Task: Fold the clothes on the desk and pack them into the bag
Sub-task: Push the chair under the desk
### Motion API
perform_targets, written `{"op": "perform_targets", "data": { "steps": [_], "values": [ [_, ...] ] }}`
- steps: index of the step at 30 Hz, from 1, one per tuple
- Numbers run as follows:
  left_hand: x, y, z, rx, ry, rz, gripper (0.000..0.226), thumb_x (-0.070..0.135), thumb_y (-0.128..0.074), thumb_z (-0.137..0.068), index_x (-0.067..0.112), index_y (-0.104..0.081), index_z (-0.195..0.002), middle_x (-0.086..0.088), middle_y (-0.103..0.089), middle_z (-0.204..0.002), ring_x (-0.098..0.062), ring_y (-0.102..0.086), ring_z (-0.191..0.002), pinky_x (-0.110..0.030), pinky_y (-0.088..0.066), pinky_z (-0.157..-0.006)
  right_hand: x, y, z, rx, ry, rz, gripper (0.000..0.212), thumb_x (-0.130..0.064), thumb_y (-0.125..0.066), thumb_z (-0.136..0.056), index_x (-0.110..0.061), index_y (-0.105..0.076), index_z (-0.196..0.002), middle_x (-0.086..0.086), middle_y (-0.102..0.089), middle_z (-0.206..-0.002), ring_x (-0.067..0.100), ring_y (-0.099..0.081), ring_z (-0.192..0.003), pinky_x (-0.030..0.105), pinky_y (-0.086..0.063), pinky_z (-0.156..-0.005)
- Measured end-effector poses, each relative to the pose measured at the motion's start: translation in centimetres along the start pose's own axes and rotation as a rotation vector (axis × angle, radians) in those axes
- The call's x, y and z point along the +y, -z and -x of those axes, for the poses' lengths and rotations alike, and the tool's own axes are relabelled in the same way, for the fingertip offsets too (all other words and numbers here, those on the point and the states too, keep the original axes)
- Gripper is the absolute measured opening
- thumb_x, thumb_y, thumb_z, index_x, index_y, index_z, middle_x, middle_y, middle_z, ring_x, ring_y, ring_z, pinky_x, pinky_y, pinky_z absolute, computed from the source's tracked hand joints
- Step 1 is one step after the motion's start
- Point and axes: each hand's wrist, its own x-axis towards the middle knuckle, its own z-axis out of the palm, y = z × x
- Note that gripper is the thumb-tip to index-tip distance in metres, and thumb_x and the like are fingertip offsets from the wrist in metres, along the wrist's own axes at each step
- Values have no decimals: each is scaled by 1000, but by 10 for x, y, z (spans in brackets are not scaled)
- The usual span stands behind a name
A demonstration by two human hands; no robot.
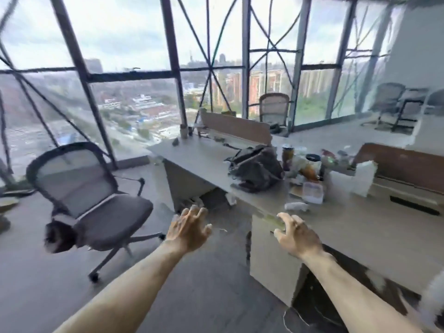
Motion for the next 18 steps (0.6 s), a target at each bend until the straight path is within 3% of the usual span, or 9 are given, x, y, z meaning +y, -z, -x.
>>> {"op": "perform_targets", "data": {
  "steps": [4, 11, 18],
  "values": [
    [-129, 3, 28, -32, 246, 10, 42, 50, -44, -94, 27, -48, -129, -4, -50, -133, -31, -50, -121, -44, -41, -98, -115, -64, -41, -139, 172, -38, 67, -54, -39, -82, -26, -45, -142, 5, -63, -122, 27, -59, -114, 36, -47, -94],
    [-272, -16, 59, -52, 498, 58, 36, 50, -48, -93, 25, -50, -118, -1, -53, -121, -26, -54, -114, -43, -46, -91, -253, -146, -100, -303, 360, 44, 53, -44, -47, -94, -31, -39, -145, 5, -66, -121, 30, -62, -111, 39, -47, -91],
    [-397, -21, 35, -128, 678, 39, 46, 46, -49, -96, 23, -46, -135, -3, -50, -136, -26, -51, -123, -43, -41, -98, -381, -231, -198, -394, 514, 19, 46, -43, -47, -95, -33, -42, -139, 9, -65, -125, 34, -60, -114, 42, -46, -93]
  ]
}}
